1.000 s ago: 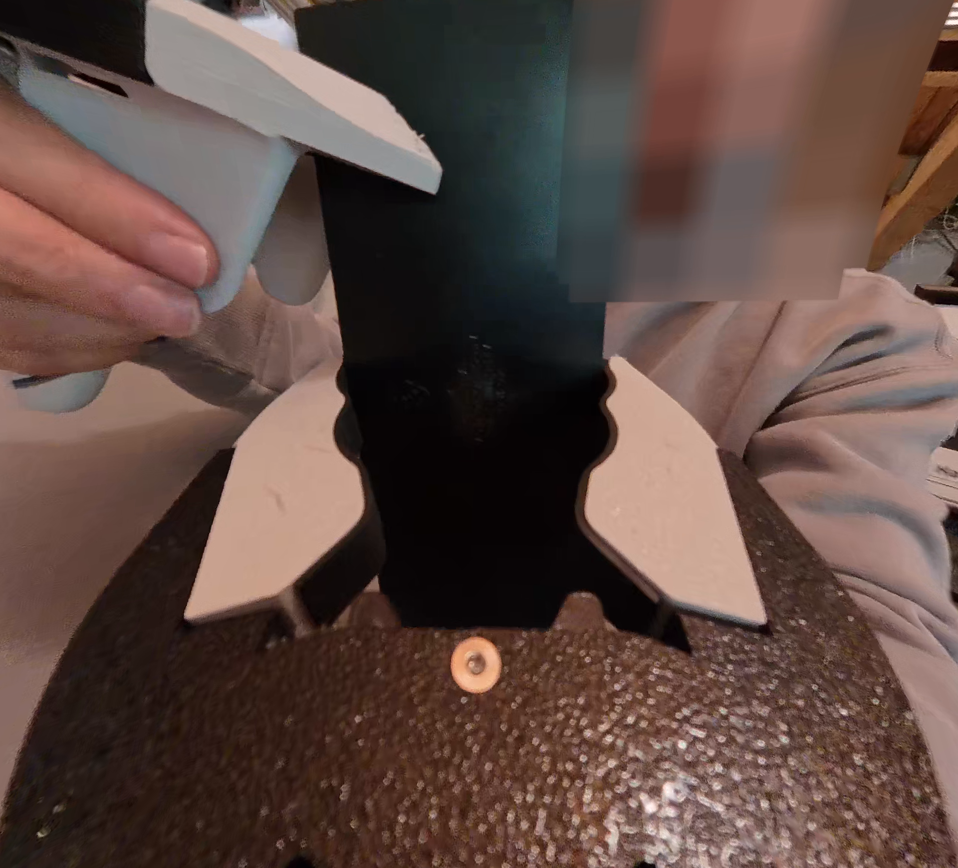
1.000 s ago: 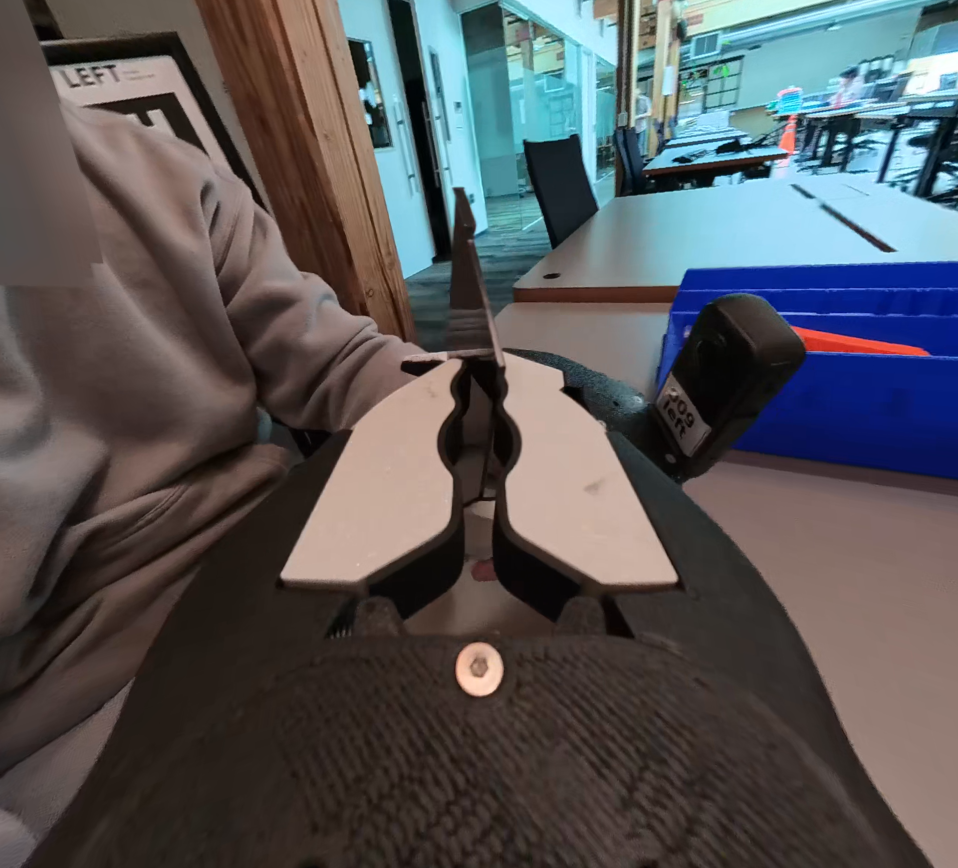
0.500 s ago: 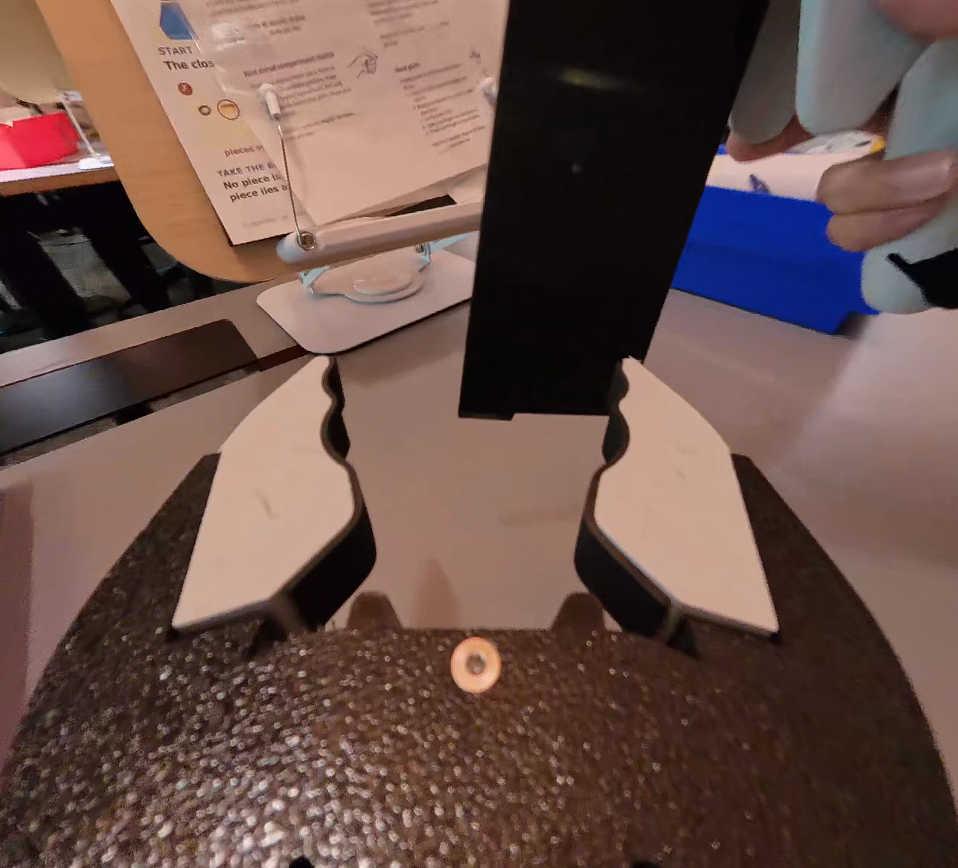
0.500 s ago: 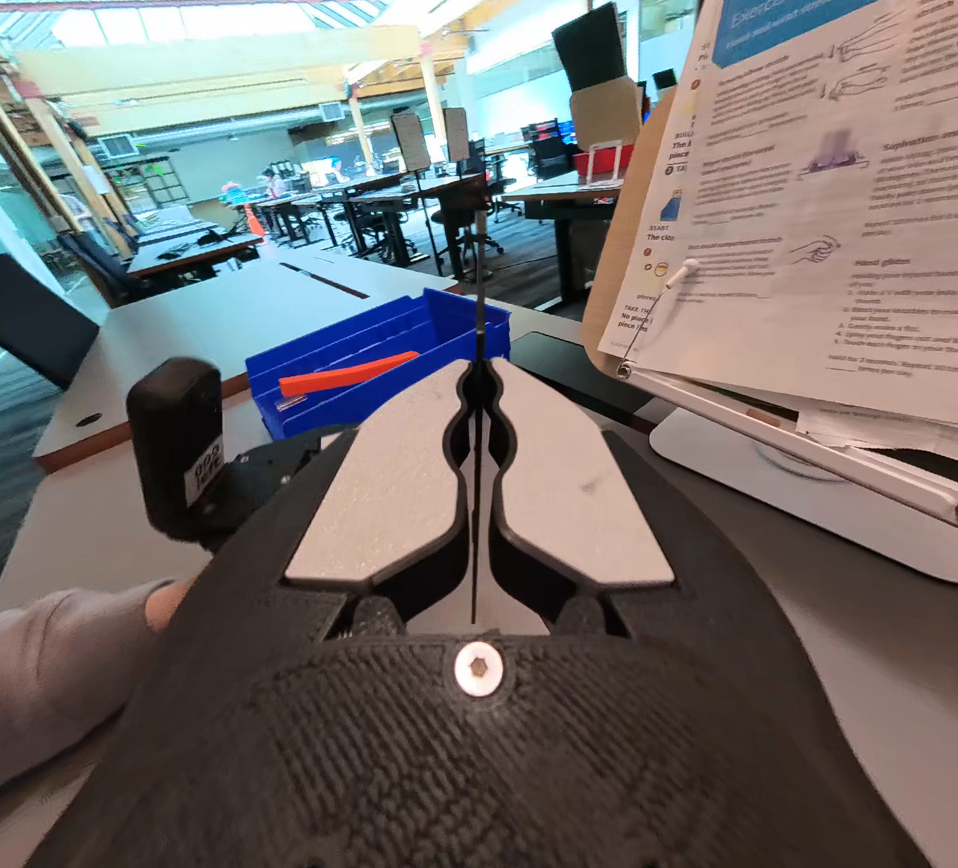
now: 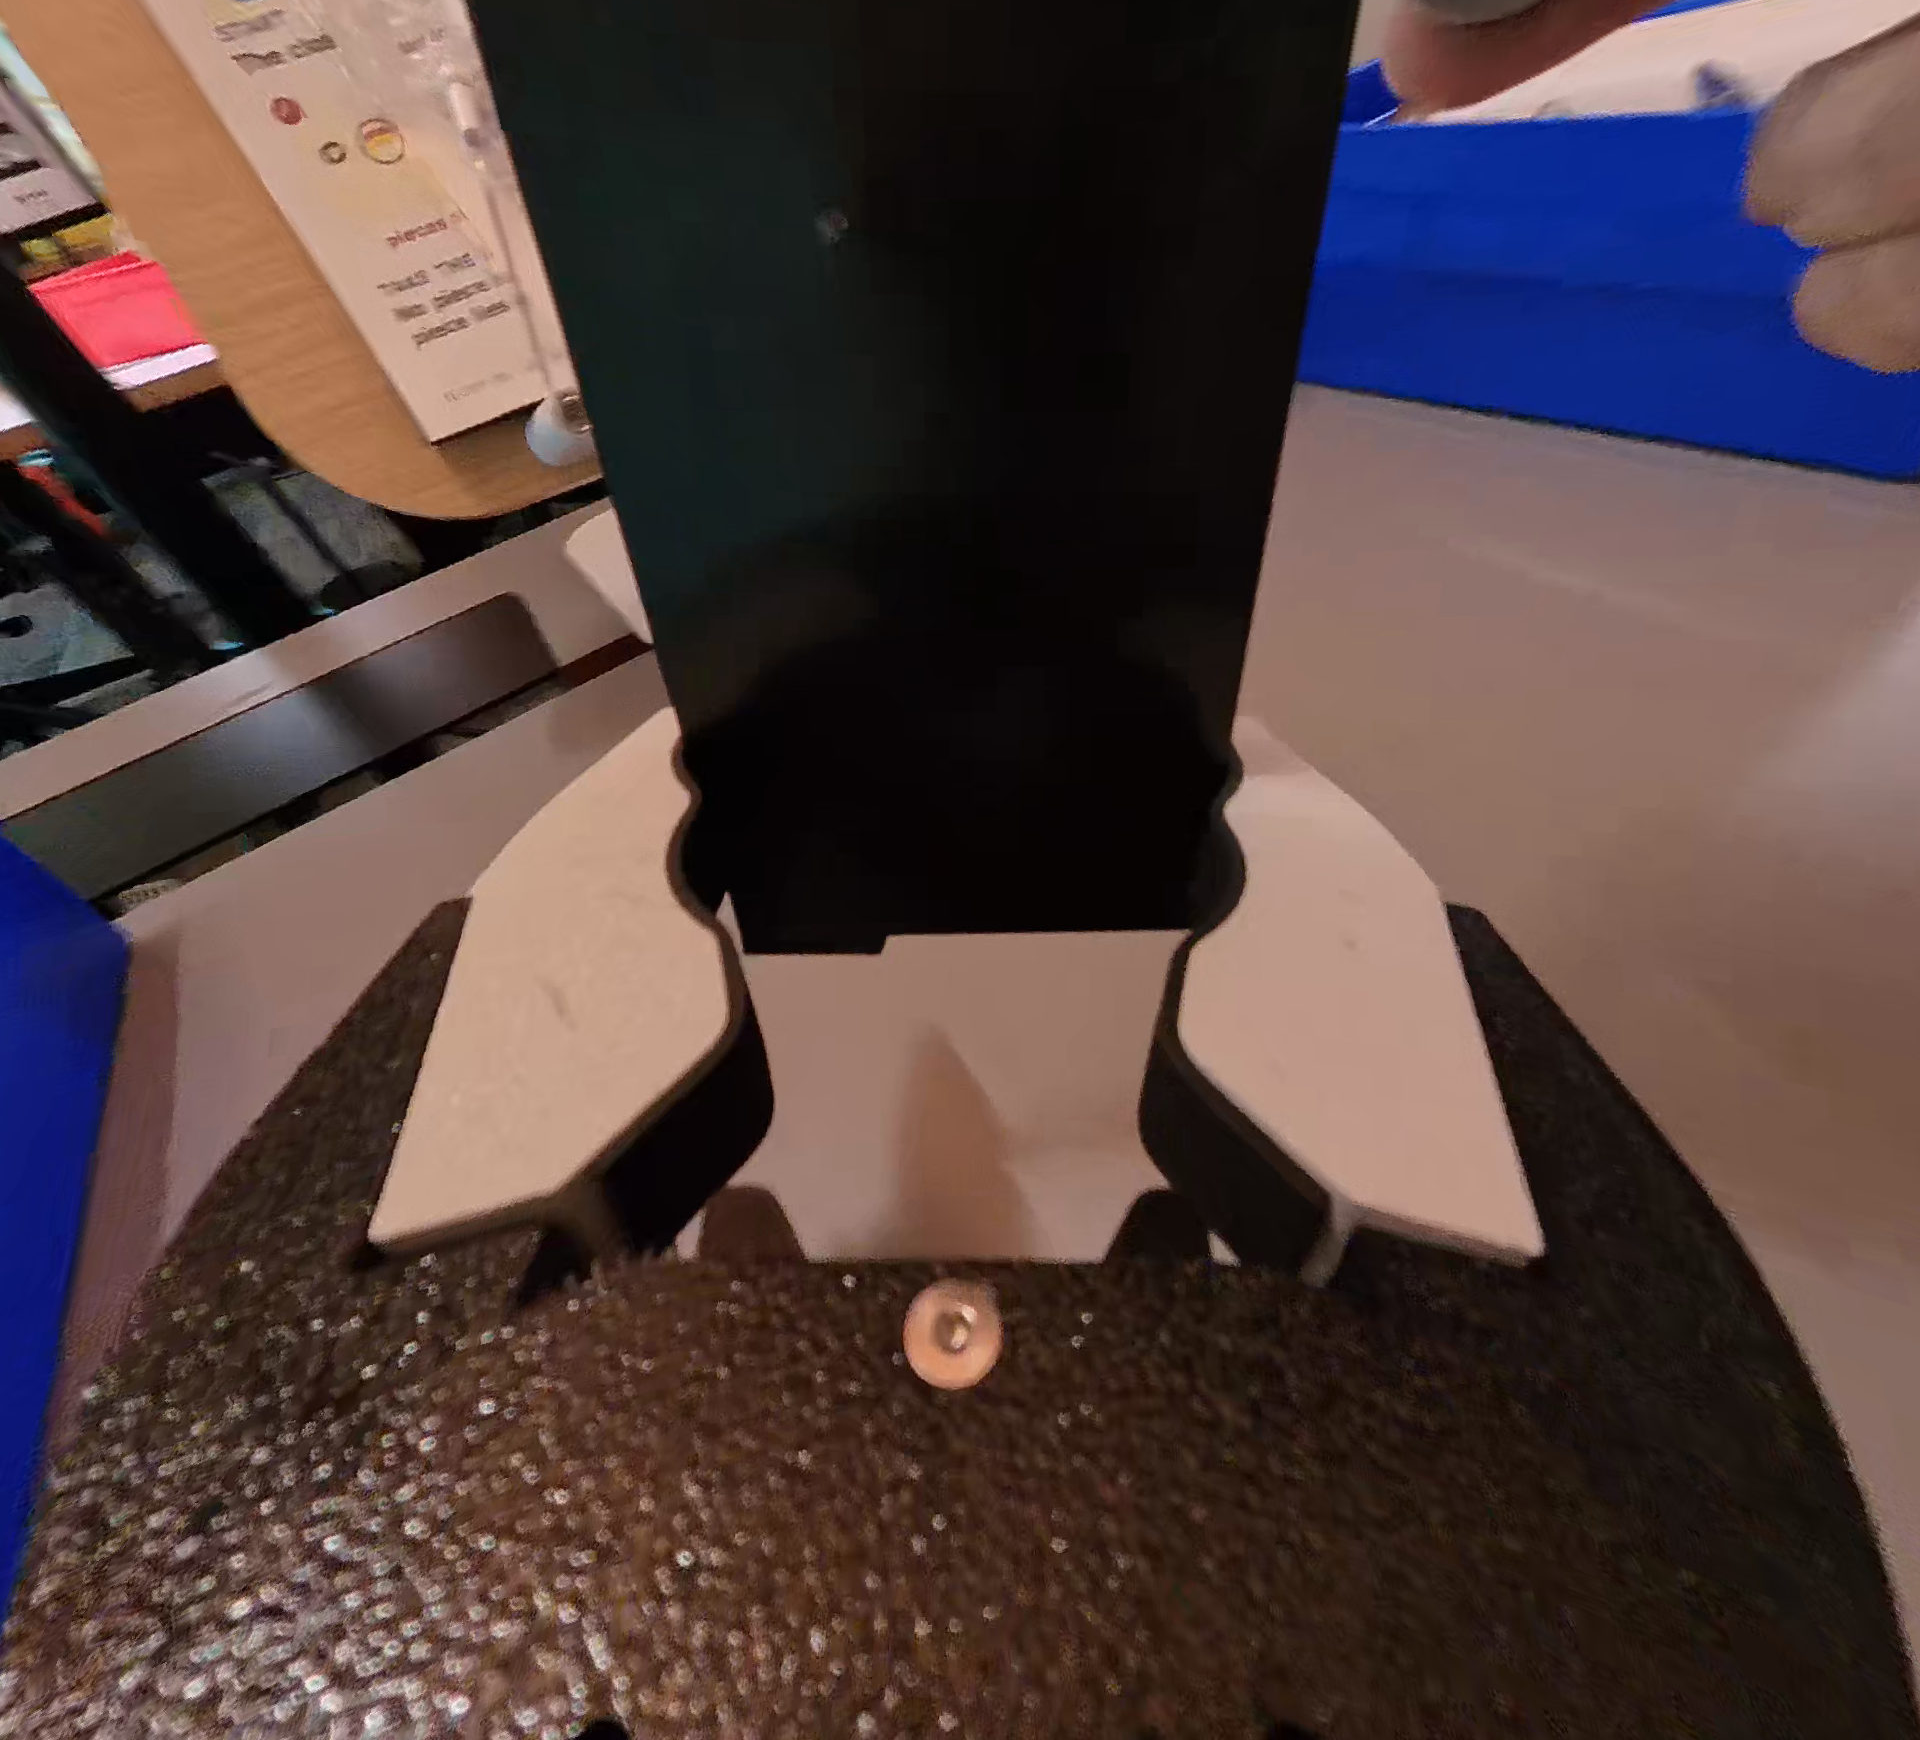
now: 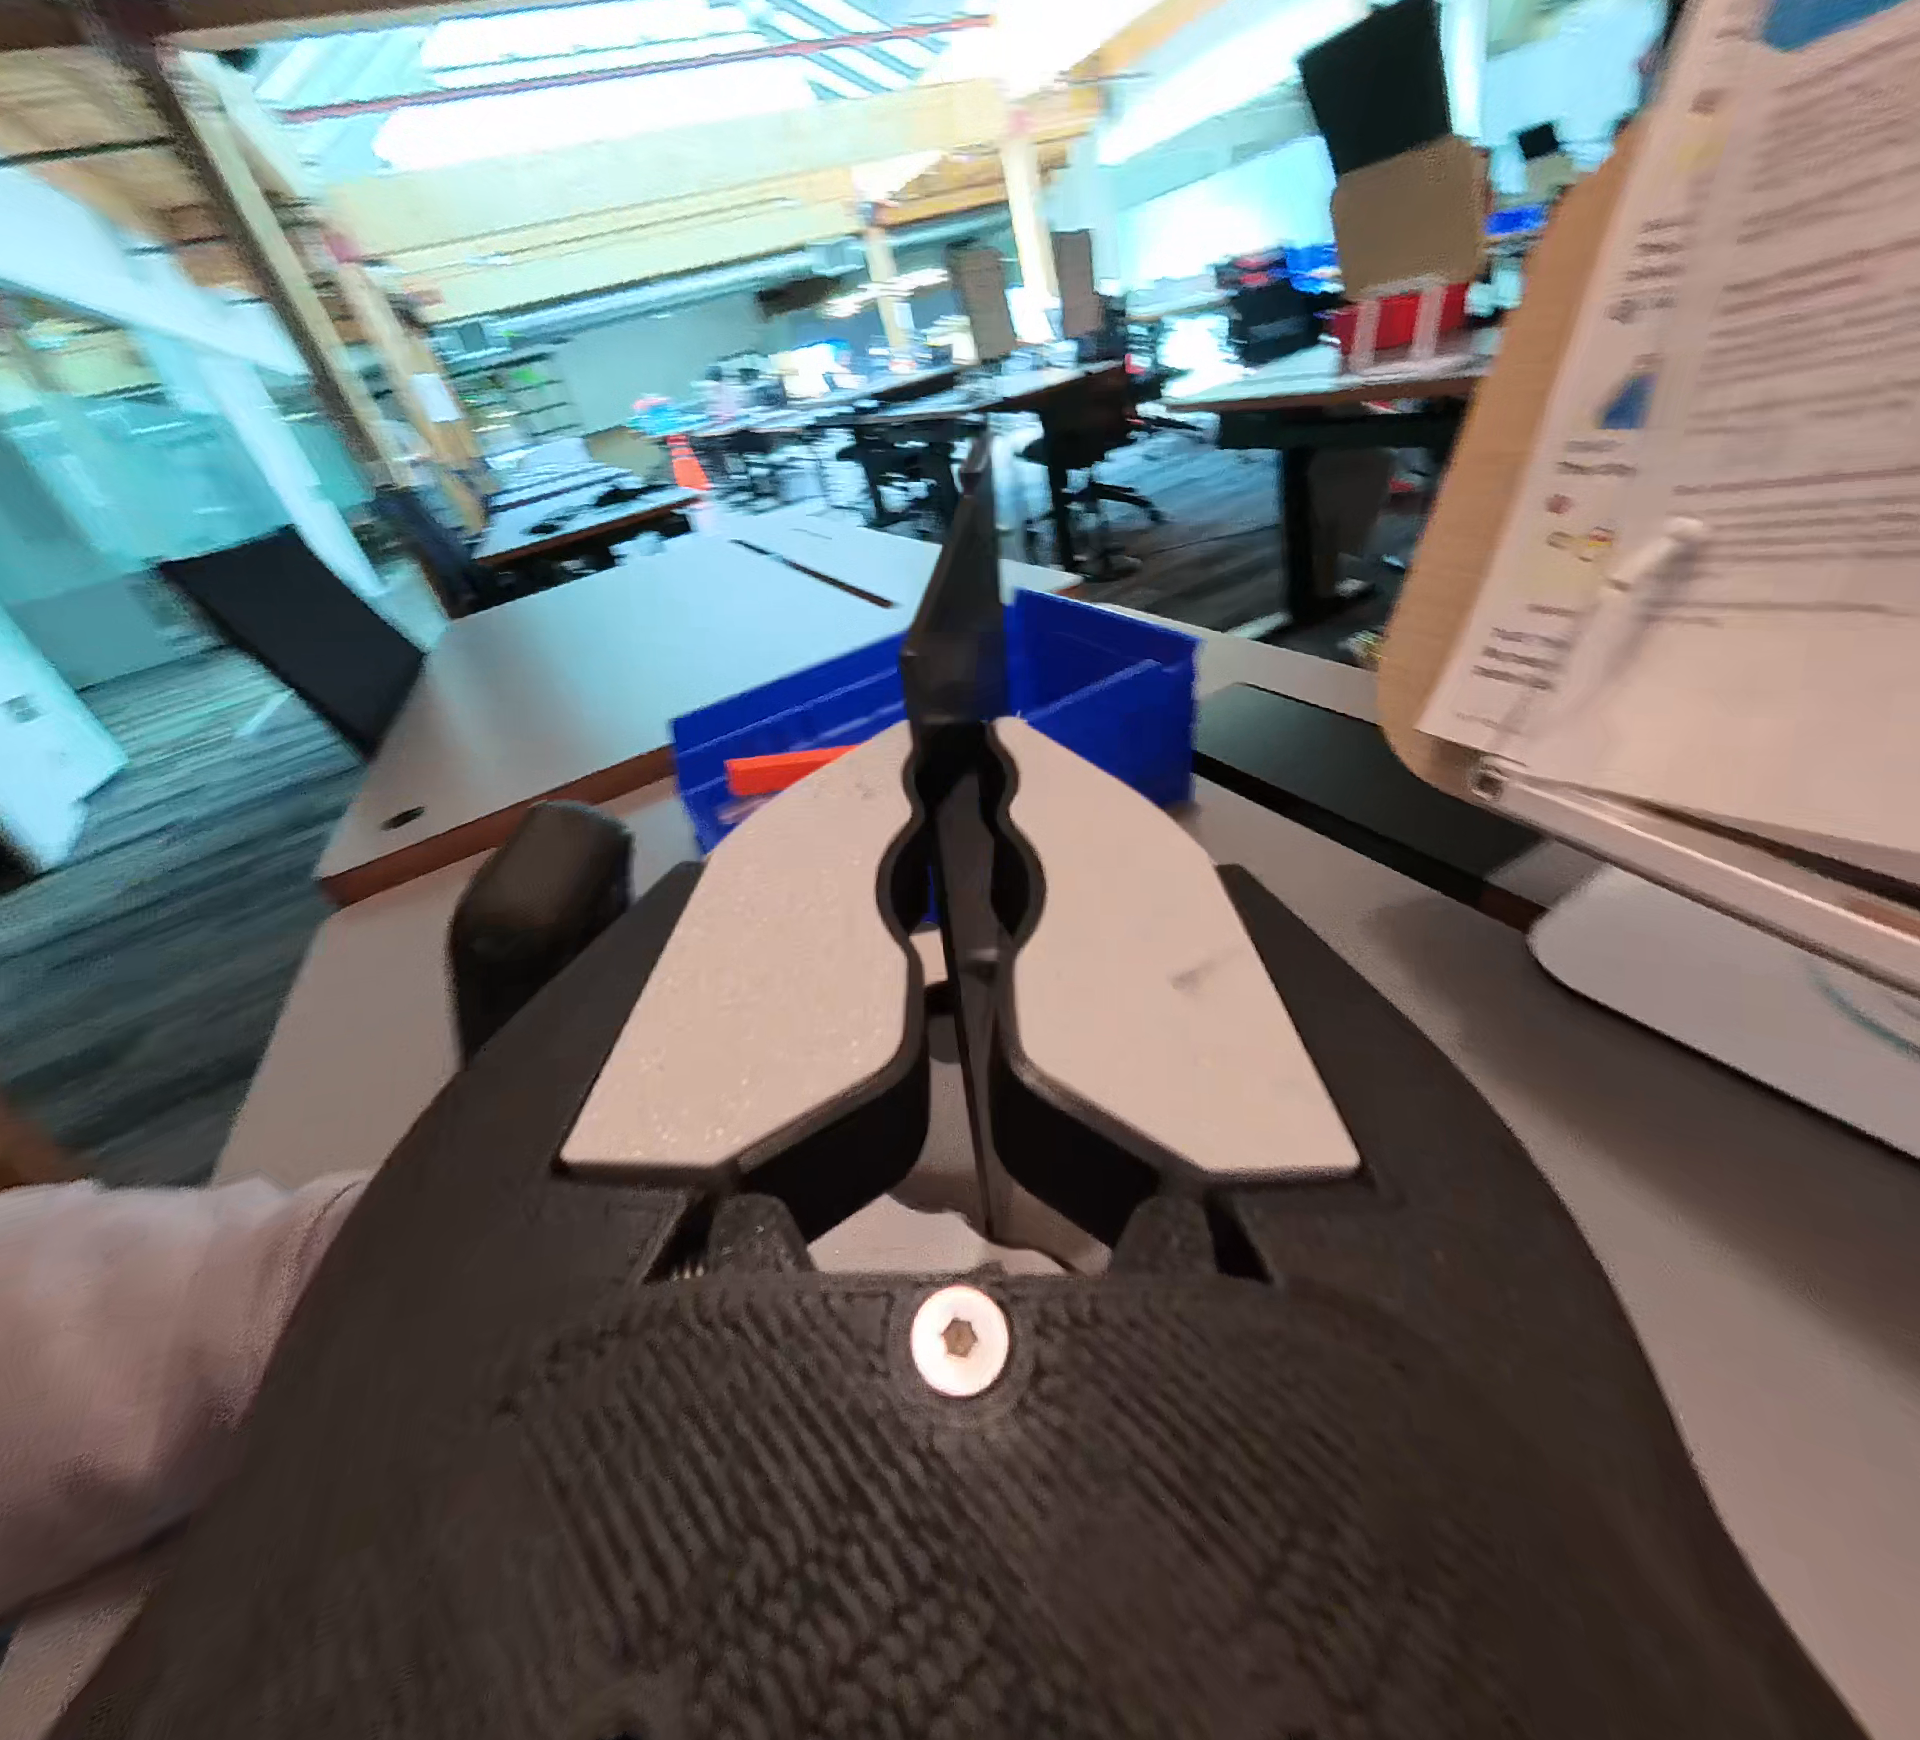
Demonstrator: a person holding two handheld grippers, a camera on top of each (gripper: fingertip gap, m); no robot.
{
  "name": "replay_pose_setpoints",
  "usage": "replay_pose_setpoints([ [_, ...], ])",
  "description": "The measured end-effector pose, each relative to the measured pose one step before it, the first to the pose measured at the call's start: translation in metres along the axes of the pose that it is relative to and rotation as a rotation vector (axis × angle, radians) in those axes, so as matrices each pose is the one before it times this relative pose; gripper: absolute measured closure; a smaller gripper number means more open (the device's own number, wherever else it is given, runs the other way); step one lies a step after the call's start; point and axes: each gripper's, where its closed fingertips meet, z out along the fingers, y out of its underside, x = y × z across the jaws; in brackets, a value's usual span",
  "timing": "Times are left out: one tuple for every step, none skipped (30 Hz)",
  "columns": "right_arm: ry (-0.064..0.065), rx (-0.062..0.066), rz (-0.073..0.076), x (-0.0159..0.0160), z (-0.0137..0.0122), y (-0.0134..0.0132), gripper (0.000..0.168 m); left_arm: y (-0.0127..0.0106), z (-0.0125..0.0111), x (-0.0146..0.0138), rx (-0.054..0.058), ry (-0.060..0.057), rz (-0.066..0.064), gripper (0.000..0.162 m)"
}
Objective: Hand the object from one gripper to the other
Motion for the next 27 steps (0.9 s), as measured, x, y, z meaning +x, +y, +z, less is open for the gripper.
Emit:
replay_pose_setpoints([
  [-0.0657, 0.0152, -0.0142, -0.00828, -0.00114, -0.00316, 0.156, -0.00422, -0.00094, 0.00439, 0.0321, 0.0488, -0.0162, 0.073],
  [-0.0481, 0.0211, -0.0208, -0.00622, -0.00184, -0.004, 0.138, -0.00574, -0.00151, 0.00629, 0.0409, 0.0638, -0.0202, 0.073],
  [-0.0156, 0.0134, -0.0261, -0.00158, -0.00239, -0.0034, 0.114, -0.00503, -0.00134, 0.00798, 0.0323, 0.0799, -0.0249, 0.073],
  [-0.0348, -0.0067, -0.0458, -0.00339, -0.00293, -0.00026, 0.096, -0.00339, -0.00116, 0.00877, 0.0209, 0.0863, -0.0269, 0.073],
  [-0.0634, -0.0355, -0.0418, -0.00672, -0.00334, 0.00435, 0.087, -0.00333, -0.00138, 0.01181, 0.0233, 0.1092, -0.0274, 0.074],
  [-0.0546, -0.0423, -0.01, -0.00565, -0.00256, 0.00582, 0.078, -0.0035, -0.00168, 0.01142, 0.0298, 0.1017, -0.0262, 0.073],
  [-0.0345, -0.0396, 0.0125, -0.00333, -0.00162, 0.00569, 0.067, -0.0023, -0.00116, 0.01063, 0.0232, 0.0898, -0.0213, 0.073],
  [-0.0347, -0.0248, 0.0088, -0.00424, -0.00049, 0.00389, 0.06, -0.00061, -0.00073, 0.01157, 0.0086, 0.0959, -0.0247, 0.073],
  [-0.0304, -0.0052, -0.0028, -0.0044, 0.00025, 0.00143, 0.06, 0.00038, -0.00008, 0.00898, 0.0017, 0.0736, -0.0225, 0.073],
  [-0.0122, 0.0106, -0.0042, -0.00236, 0.00096, -0.00091, 0.061, 0.00248, 0.00057, 0.00688, -0.013, 0.0548, -0.0145, 0.073],
  [-0.0098, 0.0117, 0.003, -0.00194, 0.00152, -0.00098, 0.059, 0.00415, 0.0008, 0.00558, -0.0232, 0.0425, -0.0022, 0.074],
  [-0.0147, 0.007, 0.0092, -0.00228, 0.00144, -0.00029, 0.059, 0.0032, 0.00078, 0.00462, -0.0209, 0.0306, 0.0085, 0.074],
  [-0.0209, 0.0003, 0.0106, -0.00284, 0.00121, 0.00086, 0.059, 0.00158, 0.00086, 0.00375, -0.0127, 0.0206, 0.0123, 0.074],
  [-0.0167, -0.0035, 0.0063, -0.00234, 0.00097, 0.00139, 0.061, 0.00199, 0.00098, 0.00272, -0.0166, 0.0126, 0.0084, 0.074],
  [0.0004, -0.0072, 0.0002, 0.00018, 0.00055, 0.00148, 0.065, 0.00233, 0.00094, 0.0009, -0.0189, 0.0032, 0.0023, 0.074],
  [0.0093, -0.0098, -0.0143, 0.00119, -0.00021, 0.00136, 0.069, 0.00178, 0.00069, -0.00042, -0.0148, -0.0051, 0.0016, 0.074],
  [-0.0015, 0.0011, -0.0328, -0.00107, -0.00102, -0.00011, 0.078, 0.00097, 0.00047, -0.00024, -0.0082, -0.0025, 0.0031, 0.074],
  [-0.0009, -0.0018, -0.0159, -0.00114, -0.00063, 0.00027, 0.079, 0.00027, 0.00012, -0.00024, -0.0025, -0.0047, 0.0087, 0.074],
  [-0.0001, -0.0143, -0.0105, -0.00021, -0.00032, 0.00118, 0.079, 0.00063, -0.0002, -0.00162, -0.0061, -0.0151, 0.0119, 0.073],
  [-0.0014, -0.0176, -0.0146, -0.00011, 0.00004, 0.00139, 0.079, 0.00102, -0.00029, -0.00209, -0.0078, -0.0173, 0.0115, 0.073],
  [-0.0031, -0.0114, -0.018, -0.00052, 0.00012, 0.00045, 0.079, 0.00045, -0.00038, -0.00229, -0.0039, -0.0189, 0.0134, 0.074],
  [0.0071, 0.0061, -0.0352, -0.00032, -0.00032, -0.00246, 0.079, -0.0009, -0.00099, -0.00467, 0.0069, -0.0345, -0.0008, 0.074],
  [0.0341, 0.0074, -0.0591, 0.00197, -0.00111, -0.00324, 0.079, -0.00294, -0.00163, -0.00612, 0.0221, -0.0349, -0.0306, 0.07],
  [0.038, -0.014, -0.0761, 0.00251, -0.00152, -0.00107, 0.079, -0.00317, -0.00262, -0.00504, 0.0182, -0.0136, -0.0519, 0.054],
  [0.0239, -0.0259, -0.0962, 0.00012, -0.0018, 0.00023, 0.079, -0.00209, -0.00371, -0.0051, 0.0022, -0.0047, -0.0618, 0.041],
  [0.0311, -0.0204, -0.1289, 0.0001, -0.00166, -0.00006, 0.079, -0.00344, -0.00496, -0.0035, 0.0096, 0.0103, -0.0608, 0.032],
  [0.054, -0.0123, -0.1709, 0.00192, -0.00203, -0.00061, 0.079, -0.0054, -0.00609, -0.00056, 0.0259, 0.029, -0.0576, 0.032],
])
